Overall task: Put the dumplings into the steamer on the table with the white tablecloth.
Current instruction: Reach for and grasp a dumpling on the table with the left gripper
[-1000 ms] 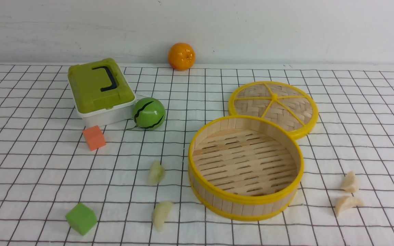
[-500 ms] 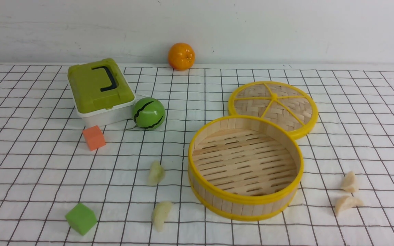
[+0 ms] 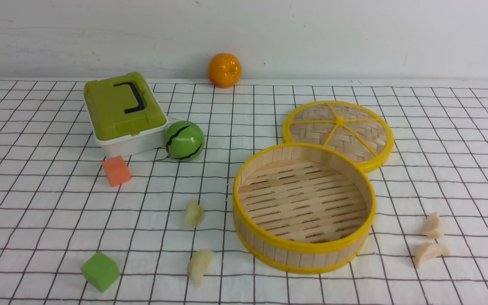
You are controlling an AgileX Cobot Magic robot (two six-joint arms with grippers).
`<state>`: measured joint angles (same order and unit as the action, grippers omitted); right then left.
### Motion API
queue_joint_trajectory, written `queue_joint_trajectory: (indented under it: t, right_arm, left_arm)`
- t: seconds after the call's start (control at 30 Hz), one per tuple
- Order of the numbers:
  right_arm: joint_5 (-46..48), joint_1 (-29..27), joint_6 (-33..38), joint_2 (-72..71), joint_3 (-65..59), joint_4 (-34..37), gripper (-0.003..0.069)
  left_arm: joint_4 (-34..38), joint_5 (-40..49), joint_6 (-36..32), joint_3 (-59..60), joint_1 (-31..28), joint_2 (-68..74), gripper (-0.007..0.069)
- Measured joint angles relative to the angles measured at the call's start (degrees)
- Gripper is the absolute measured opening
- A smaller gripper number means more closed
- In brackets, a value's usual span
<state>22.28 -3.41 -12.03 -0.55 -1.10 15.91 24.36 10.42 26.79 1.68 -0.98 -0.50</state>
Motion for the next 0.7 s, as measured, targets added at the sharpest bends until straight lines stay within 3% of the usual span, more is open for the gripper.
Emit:
queue_joint_trajectory:
  t: [0.1,0.17,0.3,0.6,0.7]
  right_arm:
    - [0.6,0.0,-4.9,0.0,-0.1,10.3,0.0241]
    - [1.0,0.0,-10.4,0.0,-0.4,21.1,0.0241]
    - [1.0,0.0,-15.0,0.0,-0.5,34.5,0.0241]
    - [-0.1,0.0,-15.5,0.0,-0.5,36.2,0.0241]
    - [-0.4,0.0,-15.6,0.0,-0.5,36.0,0.0241]
  left_arm:
    - [11.7,-1.8,8.1,0.0,0.0,0.0,0.024]
    - [21.7,-3.3,14.1,0.0,0.0,0.0,0.024]
    - [29.9,-4.4,16.8,0.0,0.0,0.0,0.024]
    - [31.7,-1.9,15.9,0.0,0.0,0.0,0.0239]
    - [31.7,0.1,11.2,-0.7,0.0,0.0,0.0239]
